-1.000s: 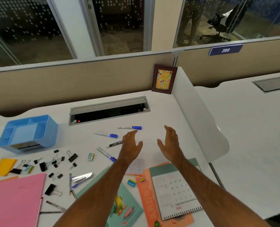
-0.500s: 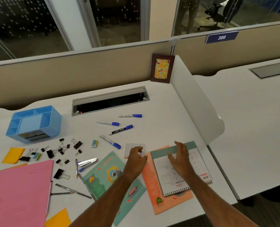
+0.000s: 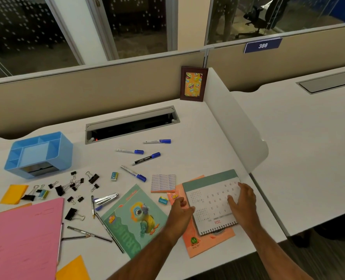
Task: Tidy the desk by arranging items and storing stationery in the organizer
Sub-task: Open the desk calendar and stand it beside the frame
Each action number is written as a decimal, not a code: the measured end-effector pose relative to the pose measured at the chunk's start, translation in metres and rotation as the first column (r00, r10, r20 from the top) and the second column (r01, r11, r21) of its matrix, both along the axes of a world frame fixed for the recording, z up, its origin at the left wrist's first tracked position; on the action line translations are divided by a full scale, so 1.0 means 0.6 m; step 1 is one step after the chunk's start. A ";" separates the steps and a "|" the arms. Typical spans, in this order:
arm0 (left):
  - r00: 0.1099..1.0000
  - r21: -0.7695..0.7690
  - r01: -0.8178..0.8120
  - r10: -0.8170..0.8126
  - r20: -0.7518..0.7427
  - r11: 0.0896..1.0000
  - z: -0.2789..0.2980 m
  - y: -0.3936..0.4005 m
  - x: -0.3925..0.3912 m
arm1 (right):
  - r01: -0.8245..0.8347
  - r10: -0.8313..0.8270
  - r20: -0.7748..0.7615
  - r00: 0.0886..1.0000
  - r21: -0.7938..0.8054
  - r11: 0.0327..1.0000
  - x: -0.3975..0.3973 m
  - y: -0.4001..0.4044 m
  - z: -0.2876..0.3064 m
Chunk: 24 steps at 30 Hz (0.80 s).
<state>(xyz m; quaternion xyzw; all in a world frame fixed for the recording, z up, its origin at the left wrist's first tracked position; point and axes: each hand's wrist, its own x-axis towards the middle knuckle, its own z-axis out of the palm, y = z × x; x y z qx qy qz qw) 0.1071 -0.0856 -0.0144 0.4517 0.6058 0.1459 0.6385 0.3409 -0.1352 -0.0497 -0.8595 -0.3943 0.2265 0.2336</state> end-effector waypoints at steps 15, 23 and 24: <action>0.972 -0.096 -0.085 0.103 0.211 0.992 0.044 -0.036 0.013 | 0.095 -0.096 -0.025 0.995 -0.054 0.994 0.009 -0.016 0.001; 0.938 -0.140 -0.172 0.206 0.280 0.975 0.061 -0.014 0.003 | 0.137 -0.140 -0.022 0.990 -0.116 0.984 0.016 -0.013 0.016; 0.931 -0.151 -0.188 0.225 0.286 0.970 0.060 -0.011 0.003 | 0.137 -0.141 -0.019 0.990 -0.120 0.983 0.016 -0.012 0.020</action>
